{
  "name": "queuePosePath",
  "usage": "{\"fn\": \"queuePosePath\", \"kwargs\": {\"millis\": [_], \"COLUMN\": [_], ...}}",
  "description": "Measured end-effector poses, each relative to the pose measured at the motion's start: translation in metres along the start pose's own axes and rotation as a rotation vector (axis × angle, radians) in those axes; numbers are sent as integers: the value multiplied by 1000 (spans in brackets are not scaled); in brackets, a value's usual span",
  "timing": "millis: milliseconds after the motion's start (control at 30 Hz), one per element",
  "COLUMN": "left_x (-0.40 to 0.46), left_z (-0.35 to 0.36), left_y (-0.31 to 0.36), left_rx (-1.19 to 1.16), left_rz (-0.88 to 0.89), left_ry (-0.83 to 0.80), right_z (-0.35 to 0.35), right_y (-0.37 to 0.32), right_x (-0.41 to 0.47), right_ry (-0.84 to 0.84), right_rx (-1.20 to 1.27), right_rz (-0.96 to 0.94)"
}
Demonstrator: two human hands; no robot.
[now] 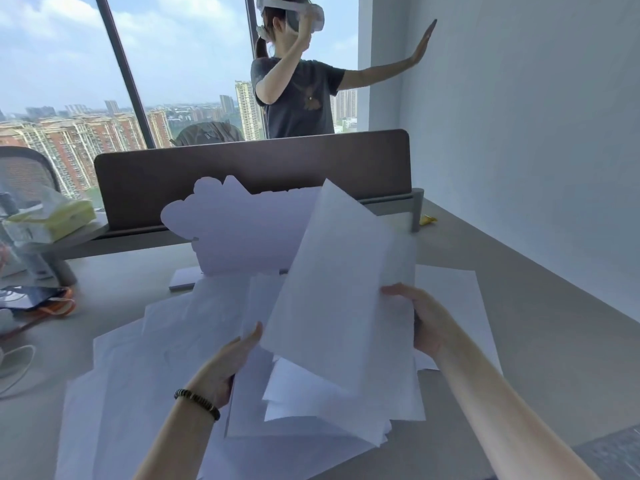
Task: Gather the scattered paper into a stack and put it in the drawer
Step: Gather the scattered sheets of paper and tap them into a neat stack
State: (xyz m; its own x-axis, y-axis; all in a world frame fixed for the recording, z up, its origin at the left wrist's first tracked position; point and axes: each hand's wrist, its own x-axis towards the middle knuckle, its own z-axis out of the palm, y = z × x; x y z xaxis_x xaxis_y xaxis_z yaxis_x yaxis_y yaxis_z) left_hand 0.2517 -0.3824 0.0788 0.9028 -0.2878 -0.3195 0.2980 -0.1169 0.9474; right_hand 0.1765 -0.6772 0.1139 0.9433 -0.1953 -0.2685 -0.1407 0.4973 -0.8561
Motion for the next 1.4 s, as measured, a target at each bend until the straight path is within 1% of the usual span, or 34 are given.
{"fn": "queuePosePath", "kwargs": {"millis": [67,100,167,333,400,533,667,833,1033,1100,1200,1400], "left_x": [5,10,13,12,12,11,14,16,15,12,8,3], "left_z": [-7,-11,-12,-4,-3,-2,-5,-2,-5,0,13,21], "left_y": [-5,-11,-13,-11,-10,-9,-11,-10,-7,-5,-2,-1], "left_rx": [7,3,9,-66,-75,-57,-123,-108,-47,-49,-89,-81], "left_rz": [28,56,27,27,-17,-41,-61,-41,7,6,7,-23], "left_ry": [-53,-40,-5,6,17,-5,-12,-7,-41,-55,-121,-127], "right_z": [-13,-21,-32,-43,-42,-47,-53,-47,-40,-32,-15,9], "right_y": [12,17,23,25,21,16,20,21,27,32,41,59], "right_x": [5,10,15,19,19,18,17,16,18,22,29,46], "right_ry": [54,112,199,210,211,206,179,123,93,84,70,174], "right_rx": [-140,-226,-363,-610,-573,-499,-600,-700,-508,-488,-427,-397], "right_rz": [55,73,76,3,30,77,74,-109,-153,-145,-102,-78]}}
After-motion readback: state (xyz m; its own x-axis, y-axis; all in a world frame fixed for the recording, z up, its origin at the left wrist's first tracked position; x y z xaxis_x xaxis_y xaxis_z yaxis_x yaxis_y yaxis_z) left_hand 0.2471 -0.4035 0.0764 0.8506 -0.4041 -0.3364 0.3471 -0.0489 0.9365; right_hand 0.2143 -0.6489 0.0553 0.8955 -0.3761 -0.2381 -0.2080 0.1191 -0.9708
